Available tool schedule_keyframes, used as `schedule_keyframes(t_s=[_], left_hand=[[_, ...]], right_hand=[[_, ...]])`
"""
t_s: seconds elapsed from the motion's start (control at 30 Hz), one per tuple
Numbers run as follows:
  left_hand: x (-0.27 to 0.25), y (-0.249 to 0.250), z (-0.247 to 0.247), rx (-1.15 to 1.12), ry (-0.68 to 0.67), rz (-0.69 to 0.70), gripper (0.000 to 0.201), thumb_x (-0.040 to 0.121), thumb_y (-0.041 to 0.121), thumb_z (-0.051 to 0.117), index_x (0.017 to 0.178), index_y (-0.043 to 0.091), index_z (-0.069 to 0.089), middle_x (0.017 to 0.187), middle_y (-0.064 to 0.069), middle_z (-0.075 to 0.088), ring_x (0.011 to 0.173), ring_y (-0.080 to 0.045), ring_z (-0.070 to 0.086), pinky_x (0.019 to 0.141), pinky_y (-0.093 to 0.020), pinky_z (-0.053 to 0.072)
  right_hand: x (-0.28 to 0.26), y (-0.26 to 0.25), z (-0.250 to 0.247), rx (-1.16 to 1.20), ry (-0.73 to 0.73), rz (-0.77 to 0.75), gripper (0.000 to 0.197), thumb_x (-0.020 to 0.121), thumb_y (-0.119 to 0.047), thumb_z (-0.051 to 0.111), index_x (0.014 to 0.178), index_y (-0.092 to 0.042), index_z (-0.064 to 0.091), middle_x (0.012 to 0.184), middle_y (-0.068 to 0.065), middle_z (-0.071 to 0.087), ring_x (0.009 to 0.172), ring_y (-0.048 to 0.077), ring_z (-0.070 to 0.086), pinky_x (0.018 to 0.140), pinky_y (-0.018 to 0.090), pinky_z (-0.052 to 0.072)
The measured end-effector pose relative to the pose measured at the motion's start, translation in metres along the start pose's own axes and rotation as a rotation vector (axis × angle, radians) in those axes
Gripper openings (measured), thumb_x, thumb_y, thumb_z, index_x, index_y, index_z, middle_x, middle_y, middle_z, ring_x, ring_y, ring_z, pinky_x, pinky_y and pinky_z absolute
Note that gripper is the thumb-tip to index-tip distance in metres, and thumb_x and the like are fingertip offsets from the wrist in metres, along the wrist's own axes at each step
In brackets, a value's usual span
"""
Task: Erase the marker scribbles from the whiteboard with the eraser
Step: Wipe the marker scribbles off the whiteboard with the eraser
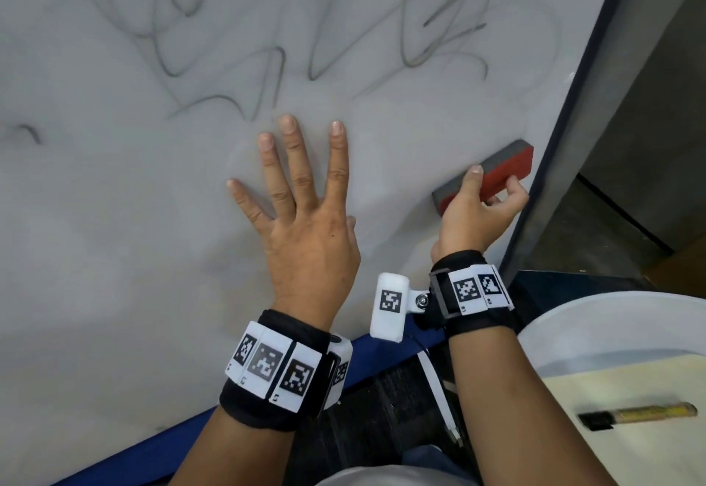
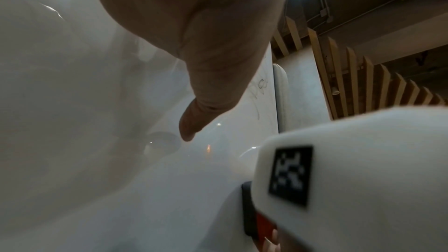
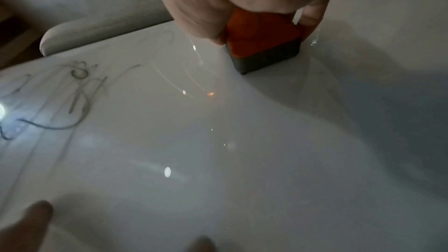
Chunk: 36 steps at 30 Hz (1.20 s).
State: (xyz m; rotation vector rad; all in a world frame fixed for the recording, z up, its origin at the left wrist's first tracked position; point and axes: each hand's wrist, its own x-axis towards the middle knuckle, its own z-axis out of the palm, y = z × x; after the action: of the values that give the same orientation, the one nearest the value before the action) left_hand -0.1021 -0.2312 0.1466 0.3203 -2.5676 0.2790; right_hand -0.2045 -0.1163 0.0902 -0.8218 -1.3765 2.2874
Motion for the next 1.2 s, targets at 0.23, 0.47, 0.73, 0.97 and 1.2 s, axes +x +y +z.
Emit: schedule_keyframes(t_s=[0.23, 0.47, 0.73, 0.97, 1.2], left_hand=[[0.001, 0.001, 0.002, 0.001, 0.012, 0.000, 0.113, 0.080, 0.031, 0.075, 0.158, 0.025, -0.007, 0.160, -0.018, -0.015, 0.148, -0.040, -0.010, 0.111, -0.073, -0.002], [0.001, 0.000, 0.003, -0.003, 0.023, 0.005, 0.113, 0.080, 0.033, 0.074, 0.158, 0.025, -0.009, 0.160, -0.017, -0.015, 0.148, -0.040, -0.010, 0.111, -0.072, -0.004], [0.002, 0.001, 0.004, -0.010, 0.016, 0.001, 0.112, 0.082, 0.034, 0.073, 0.158, 0.025, -0.009, 0.159, -0.018, -0.014, 0.147, -0.042, -0.009, 0.111, -0.074, -0.001], [0.002, 0.001, 0.004, -0.009, 0.026, 0.009, 0.110, 0.082, 0.031, 0.072, 0.158, 0.025, -0.007, 0.159, -0.017, -0.014, 0.146, -0.042, -0.009, 0.110, -0.073, -0.003], [0.000, 0.001, 0.004, -0.023, 0.030, 0.013, 0.108, 0.080, 0.028, 0.072, 0.159, 0.025, -0.003, 0.160, -0.016, -0.013, 0.148, -0.041, -0.007, 0.111, -0.073, -0.001]], right_hand=[[-0.007, -0.032, 0.014, -0.004, -0.120, -0.268, 0.049, 0.085, -0.026, 0.073, 0.127, -0.033, 0.048, 0.122, 0.009, 0.058, 0.109, 0.017, 0.060, 0.094, 0.035, 0.054], [0.003, -0.034, 0.013, 0.027, -0.014, -0.137, 0.053, 0.086, -0.031, 0.070, 0.133, -0.024, 0.048, 0.122, 0.010, 0.056, 0.107, 0.018, 0.062, 0.094, 0.043, 0.055], [-0.004, -0.039, 0.008, -0.087, -0.139, -0.404, 0.060, 0.083, -0.013, 0.075, 0.138, -0.017, 0.051, 0.125, 0.003, 0.052, 0.108, -0.003, 0.055, 0.091, 0.022, 0.052], [-0.026, -0.042, 0.016, -0.052, -0.171, -0.457, 0.060, 0.083, -0.006, 0.072, 0.138, -0.015, 0.051, 0.127, 0.005, 0.051, 0.114, 0.011, 0.054, 0.091, 0.018, 0.050], [-0.004, -0.044, 0.008, -0.080, -0.120, -0.428, 0.060, 0.080, -0.010, 0.070, 0.137, -0.017, 0.052, 0.126, 0.004, 0.053, 0.113, 0.019, 0.058, 0.092, 0.027, 0.053]])
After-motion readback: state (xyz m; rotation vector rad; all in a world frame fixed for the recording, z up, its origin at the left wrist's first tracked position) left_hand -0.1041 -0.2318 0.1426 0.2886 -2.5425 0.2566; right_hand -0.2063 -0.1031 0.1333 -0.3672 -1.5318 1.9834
